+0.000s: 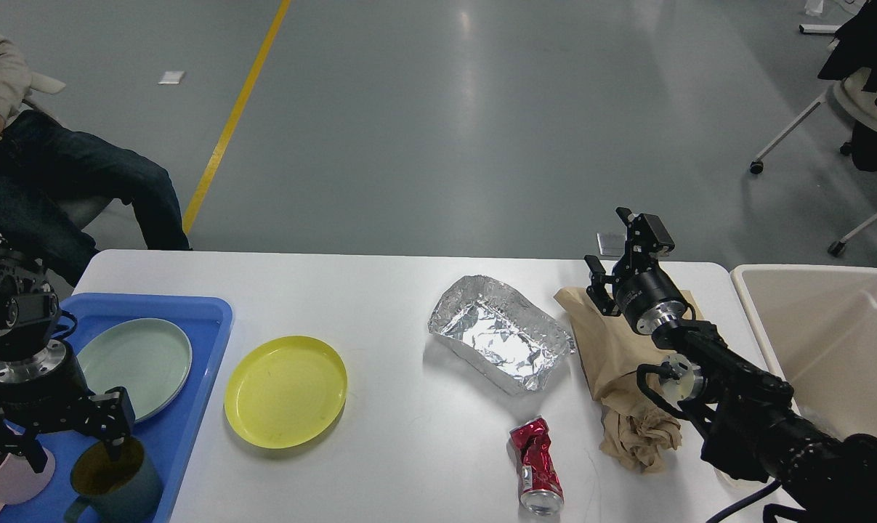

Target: Tidy desktop

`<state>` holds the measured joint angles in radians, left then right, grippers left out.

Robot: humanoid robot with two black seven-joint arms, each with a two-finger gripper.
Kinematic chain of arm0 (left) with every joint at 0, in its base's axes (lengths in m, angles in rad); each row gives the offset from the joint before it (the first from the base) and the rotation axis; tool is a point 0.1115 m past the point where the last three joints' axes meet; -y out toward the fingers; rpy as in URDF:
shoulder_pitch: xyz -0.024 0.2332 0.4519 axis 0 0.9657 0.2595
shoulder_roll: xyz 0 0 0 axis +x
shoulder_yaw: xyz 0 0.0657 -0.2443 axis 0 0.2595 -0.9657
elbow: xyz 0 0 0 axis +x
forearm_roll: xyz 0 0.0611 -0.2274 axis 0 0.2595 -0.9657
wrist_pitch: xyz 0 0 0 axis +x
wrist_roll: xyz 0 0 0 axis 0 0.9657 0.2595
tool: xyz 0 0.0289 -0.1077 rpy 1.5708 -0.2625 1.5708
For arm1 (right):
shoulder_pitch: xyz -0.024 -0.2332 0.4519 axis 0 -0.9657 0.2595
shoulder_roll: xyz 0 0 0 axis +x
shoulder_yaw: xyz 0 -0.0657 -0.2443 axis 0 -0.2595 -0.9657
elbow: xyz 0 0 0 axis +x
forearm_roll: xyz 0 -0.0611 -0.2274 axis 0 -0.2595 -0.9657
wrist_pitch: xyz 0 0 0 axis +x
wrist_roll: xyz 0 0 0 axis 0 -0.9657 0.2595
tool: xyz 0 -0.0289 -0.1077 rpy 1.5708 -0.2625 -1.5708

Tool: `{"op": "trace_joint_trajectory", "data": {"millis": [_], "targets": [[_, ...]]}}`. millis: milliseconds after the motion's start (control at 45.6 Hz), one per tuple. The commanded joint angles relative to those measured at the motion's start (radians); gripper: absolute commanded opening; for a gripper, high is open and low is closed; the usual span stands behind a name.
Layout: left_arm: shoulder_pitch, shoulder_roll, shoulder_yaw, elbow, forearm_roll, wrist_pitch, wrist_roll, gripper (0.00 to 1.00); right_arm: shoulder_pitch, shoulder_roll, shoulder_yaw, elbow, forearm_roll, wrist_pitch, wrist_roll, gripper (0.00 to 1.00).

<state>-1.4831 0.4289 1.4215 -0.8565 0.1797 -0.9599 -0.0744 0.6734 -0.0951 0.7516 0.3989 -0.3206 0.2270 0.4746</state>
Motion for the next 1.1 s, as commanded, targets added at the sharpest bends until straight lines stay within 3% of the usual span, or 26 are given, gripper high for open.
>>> {"op": "trace_joint_trajectory", "data": {"millis": [0, 241, 439, 724, 899, 965, 1075], "targets": [[-0.101, -0.016, 0.019, -0.056, 0.0, 0.0, -0.002, 0.88, 0.0, 0.0, 0.0, 0.0, 0.0, 0.0, -0.001, 1.0], [-0.29, -0.079, 0.033, -0.144, 0.0, 0.0, 0.008, 0.88, 0.0, 0.0, 0.0, -0.002, 0.0, 0.0, -0.001, 1.0], [-0.365, -0.177, 0.066, -0.2, -0.002, 0.133, 0.01, 0.88, 0.0, 0.0, 0.0, 0.0, 0.0, 0.0, -0.001, 1.0], [-0.284, -0.305, 0.051, -0.194, -0.048, 0.236, 0.011, 0.88, 0.0, 0.0, 0.0, 0.0, 0.0, 0.0, -0.001, 1.0], [-0.203, -0.318, 0.054, -0.17, -0.181, 0.308, 0.015, 0.86, 0.0, 0.0, 0.0, 0.0, 0.0, 0.0, -0.001, 1.0], [-0.169, -0.318, 0.056, -0.148, -0.229, 0.328, 0.027, 0.86, 0.0, 0.0, 0.0, 0.0, 0.0, 0.0, -0.001, 1.0], [-0.111, -0.318, 0.048, -0.127, -0.272, 0.354, 0.085, 0.84, 0.0, 0.0, 0.0, 0.0, 0.0, 0.0, -0.001, 1.0]]}}
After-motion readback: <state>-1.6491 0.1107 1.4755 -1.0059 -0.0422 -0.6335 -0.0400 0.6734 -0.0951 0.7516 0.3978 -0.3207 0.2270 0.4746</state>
